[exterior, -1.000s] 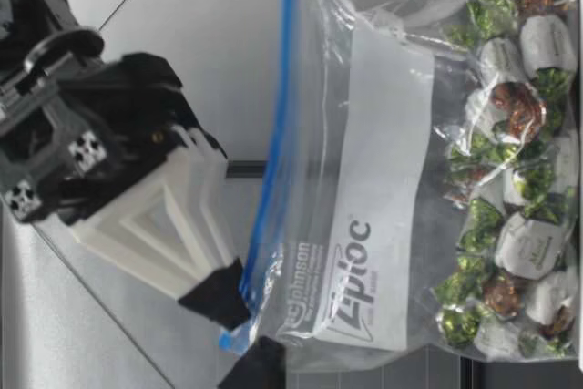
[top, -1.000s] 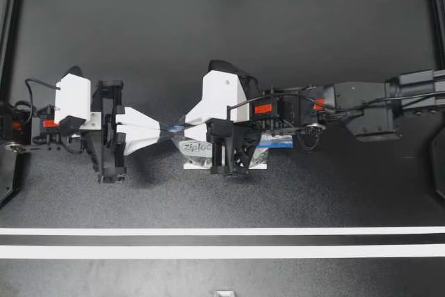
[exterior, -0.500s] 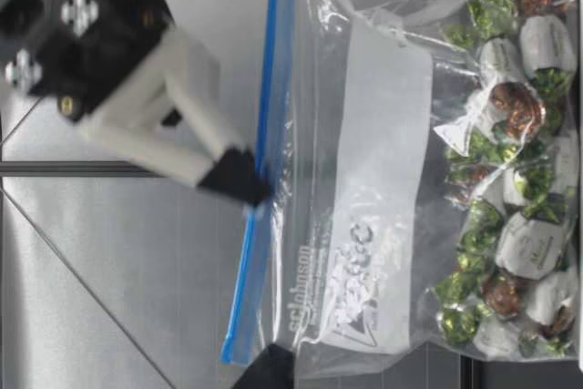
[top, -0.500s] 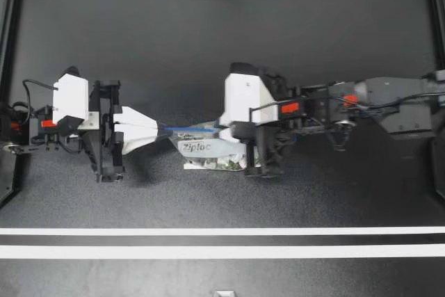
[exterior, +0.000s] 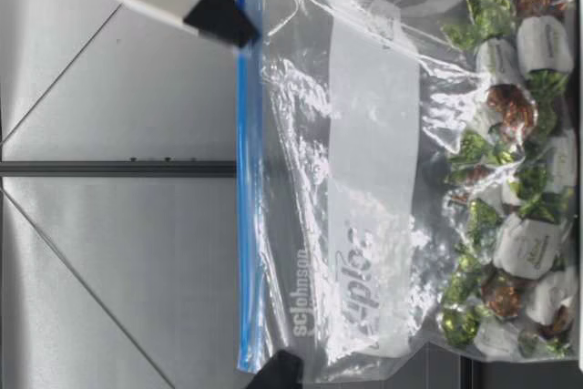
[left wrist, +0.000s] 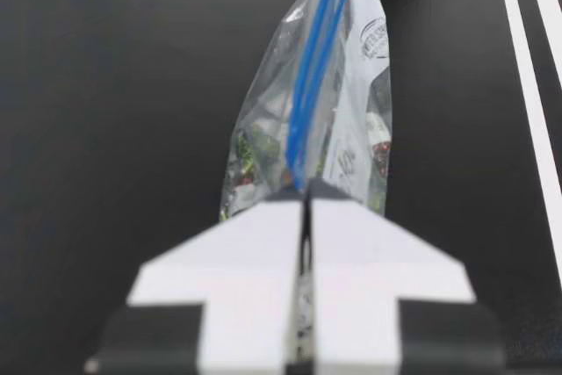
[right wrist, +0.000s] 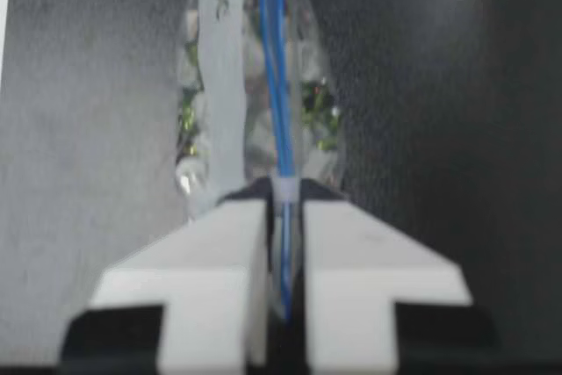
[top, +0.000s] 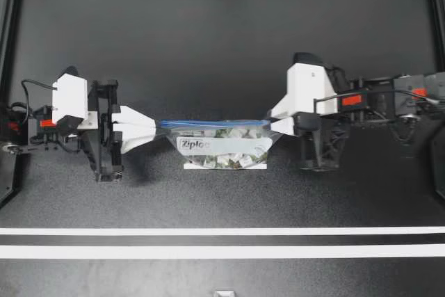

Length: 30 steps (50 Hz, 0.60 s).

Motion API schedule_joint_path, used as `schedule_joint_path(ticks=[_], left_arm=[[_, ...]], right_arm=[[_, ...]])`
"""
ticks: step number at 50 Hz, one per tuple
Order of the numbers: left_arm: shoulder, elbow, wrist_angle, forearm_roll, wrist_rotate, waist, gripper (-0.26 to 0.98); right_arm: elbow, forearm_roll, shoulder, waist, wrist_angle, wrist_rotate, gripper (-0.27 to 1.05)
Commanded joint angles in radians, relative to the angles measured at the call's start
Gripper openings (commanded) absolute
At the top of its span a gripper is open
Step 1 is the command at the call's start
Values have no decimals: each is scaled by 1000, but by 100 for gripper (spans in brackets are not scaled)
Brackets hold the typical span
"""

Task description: Slide open the ziploc bag.

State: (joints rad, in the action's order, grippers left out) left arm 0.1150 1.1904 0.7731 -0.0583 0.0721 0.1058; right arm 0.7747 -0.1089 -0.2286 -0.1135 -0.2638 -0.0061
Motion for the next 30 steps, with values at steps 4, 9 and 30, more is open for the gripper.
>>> schedule_joint_path(ticks=[4,9,30], left_arm=[[12,-5,-14,-2,-5,5,-18],[18,-8,-26,-2,-12,6,-18],[29,-20,-54,-3,-28,11,-18]], right_arm=[[20,-2,-51,-11,8,2,-13],[35,-2,-60,-11,8,0,-13],[74,-2,-109,-11,11,-3,-13]])
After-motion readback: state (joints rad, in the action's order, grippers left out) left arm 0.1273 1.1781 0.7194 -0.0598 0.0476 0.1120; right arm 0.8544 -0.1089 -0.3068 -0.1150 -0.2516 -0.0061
